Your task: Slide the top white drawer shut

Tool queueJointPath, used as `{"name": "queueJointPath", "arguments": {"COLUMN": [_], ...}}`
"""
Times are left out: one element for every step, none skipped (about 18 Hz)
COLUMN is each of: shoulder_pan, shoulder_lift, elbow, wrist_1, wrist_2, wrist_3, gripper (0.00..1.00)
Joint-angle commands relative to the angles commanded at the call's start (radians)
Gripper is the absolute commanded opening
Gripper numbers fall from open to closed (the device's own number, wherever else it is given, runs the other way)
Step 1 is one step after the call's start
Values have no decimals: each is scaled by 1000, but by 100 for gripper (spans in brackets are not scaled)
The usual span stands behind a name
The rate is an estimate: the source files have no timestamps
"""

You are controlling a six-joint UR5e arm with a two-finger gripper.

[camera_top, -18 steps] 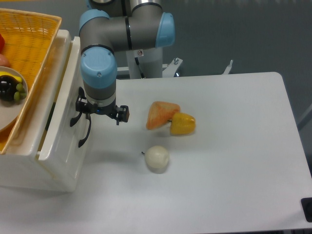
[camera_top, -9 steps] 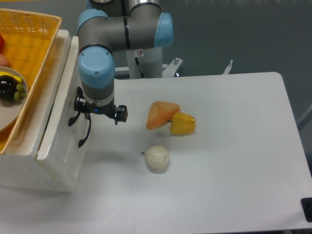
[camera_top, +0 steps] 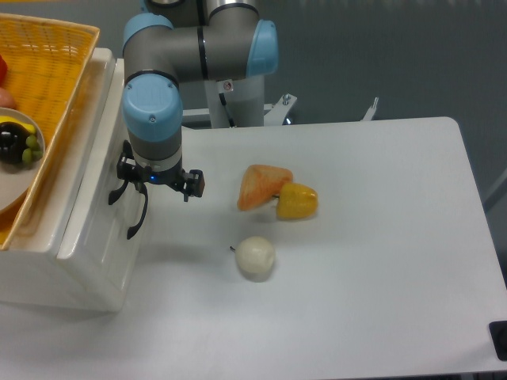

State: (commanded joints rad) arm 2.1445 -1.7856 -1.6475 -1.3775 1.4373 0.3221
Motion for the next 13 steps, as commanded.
{"name": "queueJointPath", "arguments": {"shoulder_pan": [0, 0, 2, 6, 12, 24, 43, 55, 67, 90, 110, 129, 153], "shoulder_lift": [-2, 0, 0, 0, 0, 2, 2, 2, 2, 3, 3, 3, 6], "elbow": [2, 2, 2, 2, 2, 2, 2, 2, 3, 3, 3, 3, 3], "wrist_1": [0, 0, -2, -2, -2, -2, 0, 0, 0, 0, -2, -2, -2], "wrist_2": [0, 0, 0, 2, 11, 34, 49, 54, 55, 60, 61, 61, 61], "wrist_3": [0, 0, 3, 5, 9, 15, 17, 20, 26, 37, 60, 87, 110], "gripper": [100, 100, 100, 100, 100, 100, 100, 100, 100, 100, 100, 100, 100]}}
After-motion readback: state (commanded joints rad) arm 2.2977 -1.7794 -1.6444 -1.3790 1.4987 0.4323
